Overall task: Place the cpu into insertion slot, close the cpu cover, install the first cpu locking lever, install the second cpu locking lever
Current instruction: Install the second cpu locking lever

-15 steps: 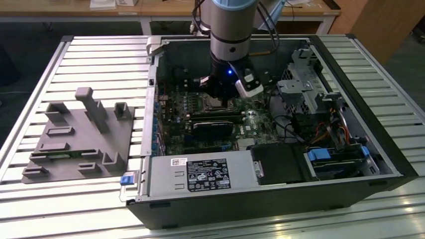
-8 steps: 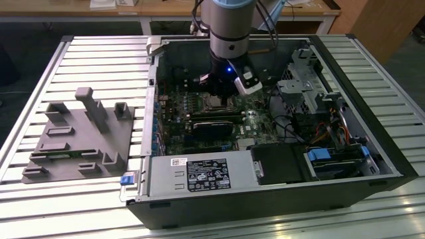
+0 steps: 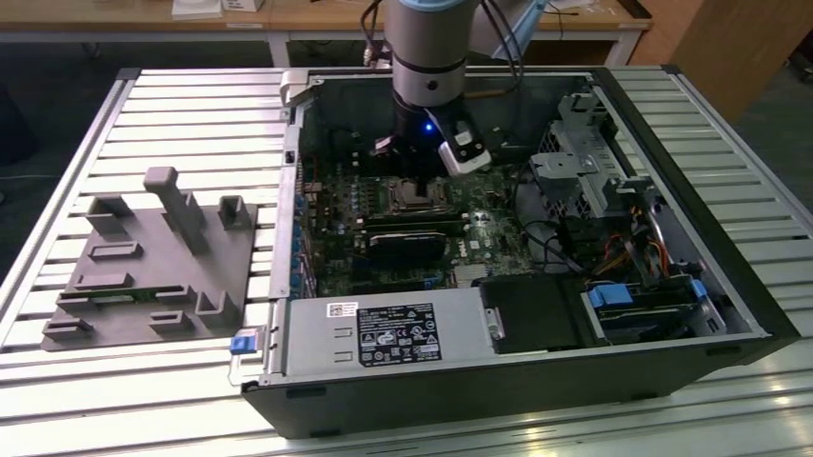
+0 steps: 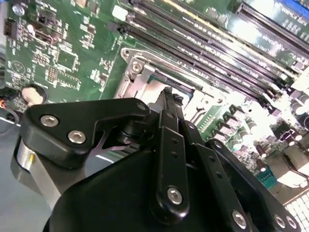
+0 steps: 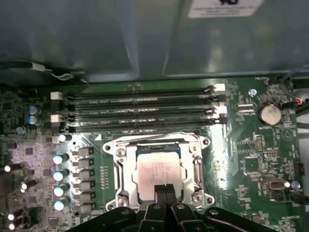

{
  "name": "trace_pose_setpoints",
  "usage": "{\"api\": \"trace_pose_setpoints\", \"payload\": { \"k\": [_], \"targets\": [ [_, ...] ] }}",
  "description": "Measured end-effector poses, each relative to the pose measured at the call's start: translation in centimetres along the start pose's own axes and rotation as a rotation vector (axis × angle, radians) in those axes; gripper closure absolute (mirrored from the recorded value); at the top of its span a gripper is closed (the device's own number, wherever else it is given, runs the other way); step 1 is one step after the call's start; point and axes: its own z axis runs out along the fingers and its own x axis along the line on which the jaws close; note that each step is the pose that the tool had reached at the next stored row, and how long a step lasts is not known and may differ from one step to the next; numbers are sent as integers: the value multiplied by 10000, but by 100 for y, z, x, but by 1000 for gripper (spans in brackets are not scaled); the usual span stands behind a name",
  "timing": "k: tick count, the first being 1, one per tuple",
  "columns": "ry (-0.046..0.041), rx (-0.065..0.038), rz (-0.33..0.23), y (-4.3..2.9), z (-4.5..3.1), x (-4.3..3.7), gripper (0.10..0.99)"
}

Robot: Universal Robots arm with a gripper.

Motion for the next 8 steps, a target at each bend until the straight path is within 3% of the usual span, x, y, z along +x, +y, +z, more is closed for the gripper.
{"api": "trace_pose_setpoints", "payload": {
  "k": [8],
  "targets": [
    [0, 0, 0, 5, 0, 8, 980]
  ]
}}
